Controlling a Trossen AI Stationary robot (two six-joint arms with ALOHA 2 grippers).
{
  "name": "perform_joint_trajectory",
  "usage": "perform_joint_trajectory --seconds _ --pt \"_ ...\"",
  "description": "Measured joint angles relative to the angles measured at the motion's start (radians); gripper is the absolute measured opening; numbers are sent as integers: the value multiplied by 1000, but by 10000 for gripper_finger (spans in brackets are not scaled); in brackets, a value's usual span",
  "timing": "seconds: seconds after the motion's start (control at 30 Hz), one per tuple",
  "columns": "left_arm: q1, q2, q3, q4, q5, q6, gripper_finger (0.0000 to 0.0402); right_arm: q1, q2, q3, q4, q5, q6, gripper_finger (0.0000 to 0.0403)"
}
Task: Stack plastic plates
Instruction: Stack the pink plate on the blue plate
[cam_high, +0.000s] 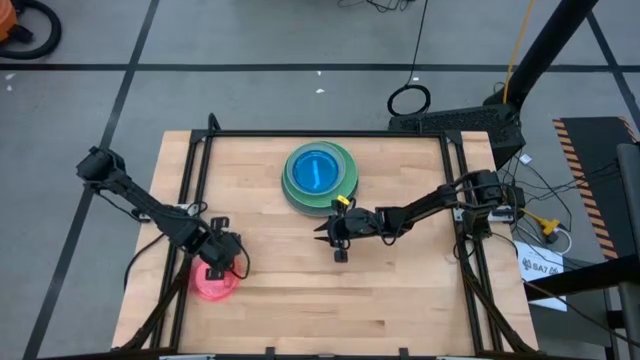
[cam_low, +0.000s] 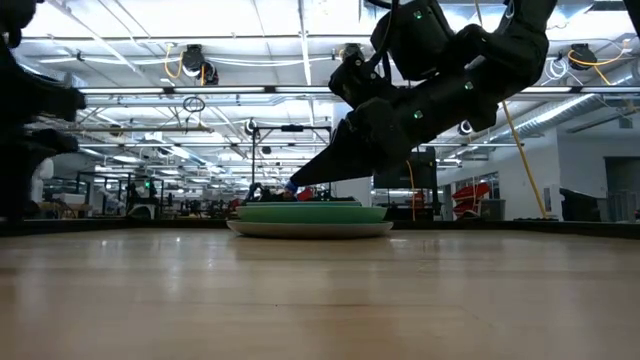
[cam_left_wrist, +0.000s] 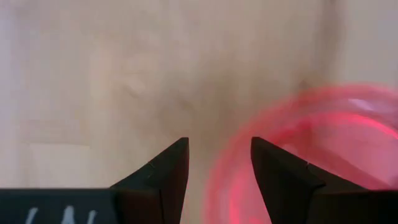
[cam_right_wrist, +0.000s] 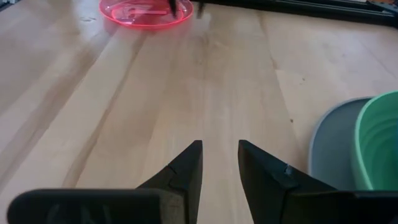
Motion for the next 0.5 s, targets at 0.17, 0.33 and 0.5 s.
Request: perform_joint_trajectory --seconds 0.17,0.33,0.5 --pt "58 0 0 6 -194 -42 179 14 -11 0 -37 1 47 95" --pt "119 0 0 29 -223 -49 179 52 -95 0 -170 121 107 95" --pt "124 -2 15 109 -217 -14 179 108 -204 0 -223 158 181 95"
